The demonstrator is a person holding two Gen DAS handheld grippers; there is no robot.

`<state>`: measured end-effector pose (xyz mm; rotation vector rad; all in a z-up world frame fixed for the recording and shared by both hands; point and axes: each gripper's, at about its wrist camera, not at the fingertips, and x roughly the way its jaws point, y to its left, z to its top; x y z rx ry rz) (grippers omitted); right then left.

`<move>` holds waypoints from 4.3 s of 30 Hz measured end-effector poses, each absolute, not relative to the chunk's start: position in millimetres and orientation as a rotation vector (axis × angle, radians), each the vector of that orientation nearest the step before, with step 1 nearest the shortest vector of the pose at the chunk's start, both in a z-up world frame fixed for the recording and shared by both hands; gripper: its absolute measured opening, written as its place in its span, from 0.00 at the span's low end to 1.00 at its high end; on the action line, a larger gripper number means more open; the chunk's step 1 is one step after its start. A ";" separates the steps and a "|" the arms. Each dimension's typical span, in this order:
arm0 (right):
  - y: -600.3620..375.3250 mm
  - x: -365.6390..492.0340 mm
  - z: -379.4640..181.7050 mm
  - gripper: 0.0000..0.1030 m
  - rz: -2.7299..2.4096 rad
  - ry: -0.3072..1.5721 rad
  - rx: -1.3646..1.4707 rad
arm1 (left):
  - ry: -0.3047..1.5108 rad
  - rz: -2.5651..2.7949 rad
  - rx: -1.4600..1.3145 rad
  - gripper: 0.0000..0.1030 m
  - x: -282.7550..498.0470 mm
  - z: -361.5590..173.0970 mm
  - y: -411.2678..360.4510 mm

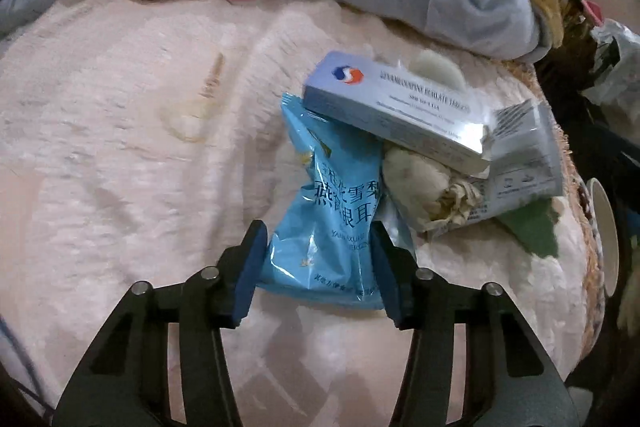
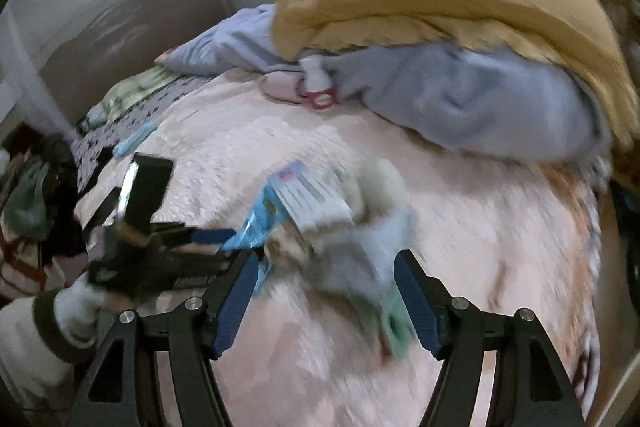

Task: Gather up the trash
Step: 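Grasp large blue snack bag with left gripper while right grasps white medicine box, then carry blue bag and medicine box to the bucket and open both grippers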

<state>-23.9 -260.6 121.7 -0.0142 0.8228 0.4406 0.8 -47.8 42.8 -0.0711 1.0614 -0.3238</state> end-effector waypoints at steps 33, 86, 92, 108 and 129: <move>-186.5 29.2 85.6 0.21 0.593 0.969 -0.079 | 0.942 -0.263 -0.200 0.48 -43.1 86.1 14.1; -319.4 -161.2 114.2 0.44 0.316 0.787 -0.037 | 0.881 -0.456 -0.094 0.48 -104.2 132.0 -136.7; -362.8 -175.1 117.0 0.44 0.218 0.772 -0.011 | 0.872 -0.524 -0.057 0.48 -110.3 138.8 -187.5; -473.9 -214.5 113.3 0.44 -0.022 0.749 0.133 | 0.889 -0.678 0.027 0.48 -126.6 134.3 -300.8; -607.5 -249.5 87.1 0.44 -0.300 0.758 0.354 | 0.973 -0.845 0.087 0.48 -131.5 110.7 -441.9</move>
